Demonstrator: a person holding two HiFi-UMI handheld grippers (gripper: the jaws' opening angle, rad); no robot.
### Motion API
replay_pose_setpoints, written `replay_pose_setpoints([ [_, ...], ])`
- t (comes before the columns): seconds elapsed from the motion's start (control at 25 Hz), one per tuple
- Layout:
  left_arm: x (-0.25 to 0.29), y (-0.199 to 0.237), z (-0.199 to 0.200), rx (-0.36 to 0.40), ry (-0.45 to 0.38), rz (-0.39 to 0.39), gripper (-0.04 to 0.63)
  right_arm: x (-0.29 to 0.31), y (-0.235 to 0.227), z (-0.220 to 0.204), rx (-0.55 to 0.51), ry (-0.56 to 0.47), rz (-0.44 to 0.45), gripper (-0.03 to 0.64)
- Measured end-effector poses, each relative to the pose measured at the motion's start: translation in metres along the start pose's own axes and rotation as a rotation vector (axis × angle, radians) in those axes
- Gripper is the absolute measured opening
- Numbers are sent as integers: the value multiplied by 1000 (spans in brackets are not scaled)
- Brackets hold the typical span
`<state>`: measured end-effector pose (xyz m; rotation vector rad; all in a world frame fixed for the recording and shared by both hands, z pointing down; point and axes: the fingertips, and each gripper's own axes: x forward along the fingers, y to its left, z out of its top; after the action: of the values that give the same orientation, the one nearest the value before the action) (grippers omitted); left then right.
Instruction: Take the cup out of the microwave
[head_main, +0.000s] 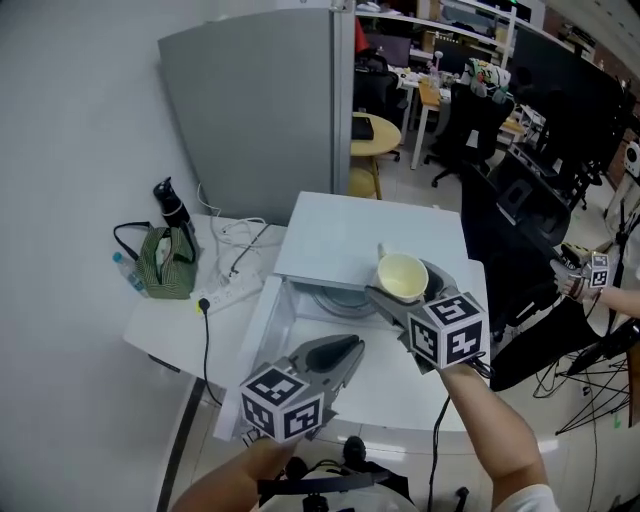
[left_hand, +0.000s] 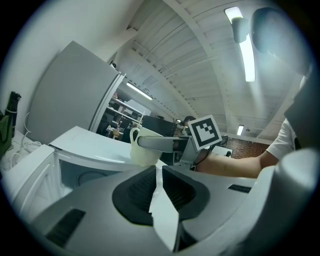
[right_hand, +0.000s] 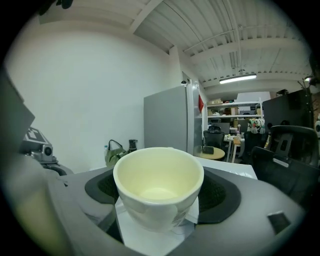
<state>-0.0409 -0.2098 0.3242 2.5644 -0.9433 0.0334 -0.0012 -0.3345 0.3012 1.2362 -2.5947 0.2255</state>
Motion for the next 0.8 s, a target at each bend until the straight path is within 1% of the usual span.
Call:
replay_pose_setpoints([
  [0.16,2,14,3,-1,-3,32,46,30,-18,6,26,7,-11,449],
  [0.4,7,32,8,-8,-3,67,46,90,-45,4,14,30,-11,449],
  [0.52,9,37,10,-9,-1,77,46,106,-53,0,16,60,-23,449],
  [0.68,10,45,10,-17,-2,84,46,123,-64,-7,29,68,-38,449],
  [0.8,10,49,10,-24,-2,89,46,128,-68,-7,21,73,-56,449],
])
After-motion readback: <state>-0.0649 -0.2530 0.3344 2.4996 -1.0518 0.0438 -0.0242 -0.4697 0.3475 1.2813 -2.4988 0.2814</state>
